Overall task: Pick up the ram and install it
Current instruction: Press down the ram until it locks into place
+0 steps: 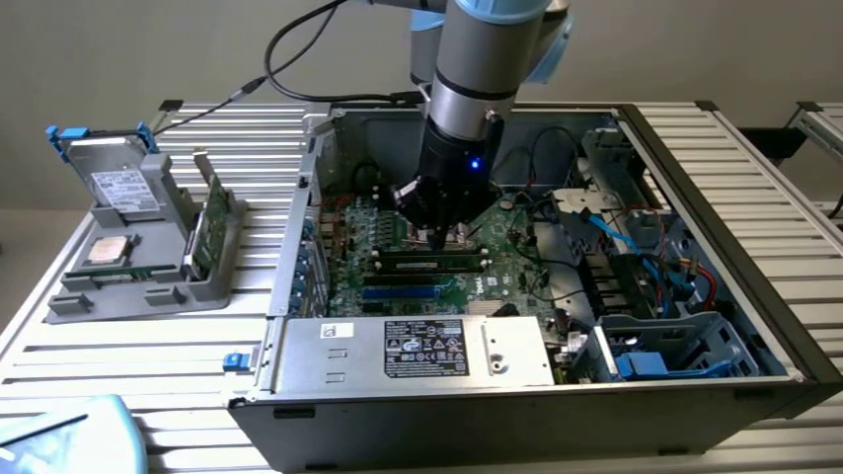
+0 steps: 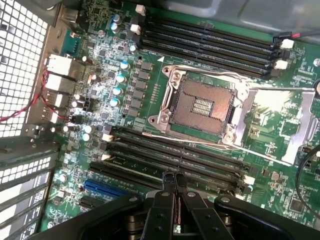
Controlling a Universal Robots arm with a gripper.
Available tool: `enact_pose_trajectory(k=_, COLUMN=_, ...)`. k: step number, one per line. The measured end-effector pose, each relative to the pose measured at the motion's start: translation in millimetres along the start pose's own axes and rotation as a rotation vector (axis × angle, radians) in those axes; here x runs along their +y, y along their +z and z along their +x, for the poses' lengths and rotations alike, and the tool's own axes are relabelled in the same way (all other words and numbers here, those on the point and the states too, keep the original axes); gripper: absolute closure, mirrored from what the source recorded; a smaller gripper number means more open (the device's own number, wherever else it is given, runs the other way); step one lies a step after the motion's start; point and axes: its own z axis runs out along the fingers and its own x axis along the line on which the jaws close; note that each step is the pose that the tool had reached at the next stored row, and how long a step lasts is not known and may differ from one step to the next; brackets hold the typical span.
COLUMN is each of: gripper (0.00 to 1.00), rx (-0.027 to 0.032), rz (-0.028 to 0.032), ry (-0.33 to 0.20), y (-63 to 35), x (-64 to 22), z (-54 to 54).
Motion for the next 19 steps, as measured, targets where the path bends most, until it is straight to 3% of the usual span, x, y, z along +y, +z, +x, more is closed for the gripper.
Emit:
enact_pose_trajectory(k=3, gripper=0.89, rx=0.0015, rz=0.0088, ry=0.028, y=-0.4, x=0.0, z=0.1)
enact_pose_trajectory(k=8, gripper=0.89, rx=0.0000, rz=0.0085, ry=0.086, y=-0.5, x=0.0, z=0.1)
enact_pose_trajectory(k=12, gripper=0.89, rx=0.0003, rz=0.0140, ry=0.126, y=-0.6, x=0.0, z=0.1)
enact_pose_trajectory(k=19, gripper=0.89, rx=-0.0009, rz=0.0163, ry=0.202, y=-0.6, x=0.1, z=0.1)
